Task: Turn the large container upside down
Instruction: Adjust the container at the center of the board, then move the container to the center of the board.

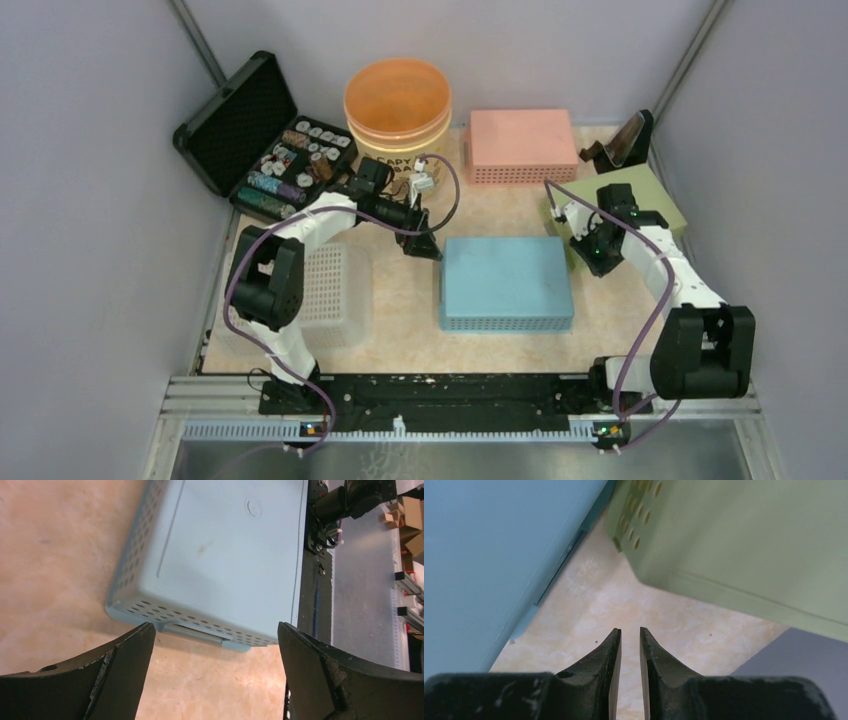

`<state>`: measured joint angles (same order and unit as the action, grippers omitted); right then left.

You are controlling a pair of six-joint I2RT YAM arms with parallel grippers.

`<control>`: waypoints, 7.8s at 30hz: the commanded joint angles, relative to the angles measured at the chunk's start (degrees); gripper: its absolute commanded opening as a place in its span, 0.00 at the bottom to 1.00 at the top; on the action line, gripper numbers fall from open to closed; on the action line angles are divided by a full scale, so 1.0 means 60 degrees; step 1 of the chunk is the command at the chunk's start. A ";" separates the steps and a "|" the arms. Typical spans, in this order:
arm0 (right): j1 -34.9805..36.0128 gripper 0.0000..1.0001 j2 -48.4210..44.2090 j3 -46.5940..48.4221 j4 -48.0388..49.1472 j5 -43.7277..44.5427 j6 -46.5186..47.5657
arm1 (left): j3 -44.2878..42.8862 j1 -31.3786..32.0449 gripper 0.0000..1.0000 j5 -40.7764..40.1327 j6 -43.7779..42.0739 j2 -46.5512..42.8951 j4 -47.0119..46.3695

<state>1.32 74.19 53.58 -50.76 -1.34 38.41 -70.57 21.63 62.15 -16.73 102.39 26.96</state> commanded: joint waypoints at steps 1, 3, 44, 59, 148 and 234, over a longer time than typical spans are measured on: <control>-0.0068 0.20 0.0443 0.0147 0.1977 0.0062 -0.0243 | -0.0883 0.0007 0.99 -0.0075 0.0575 -0.0164 -0.0930; -0.0069 0.20 0.0605 0.0252 0.2381 -0.0144 -0.0437 | -0.1184 0.0112 0.99 -0.0095 0.0848 0.0057 -0.1271; -0.0060 0.20 -0.0417 0.0562 0.1886 -0.2725 -0.1727 | -0.4485 0.3175 0.96 0.0138 0.0359 0.4228 -0.0950; -0.0070 0.21 -0.1396 0.0734 0.1053 -0.3204 -0.1830 | -0.4158 0.3024 0.99 -0.0583 0.2480 0.2640 -0.2514; -0.7419 0.65 0.0330 0.1061 -0.2057 -0.3510 0.3057 | -0.4639 0.5492 0.99 -0.4110 0.1631 0.4360 -0.1674; -0.6641 0.60 0.1755 0.3157 -0.1268 -0.4964 0.1962 | -0.4342 0.3898 0.99 -0.5165 0.0503 0.1324 -0.0258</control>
<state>-40.07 87.72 69.08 -56.71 -27.88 50.87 -99.68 48.10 31.70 -11.75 118.37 24.86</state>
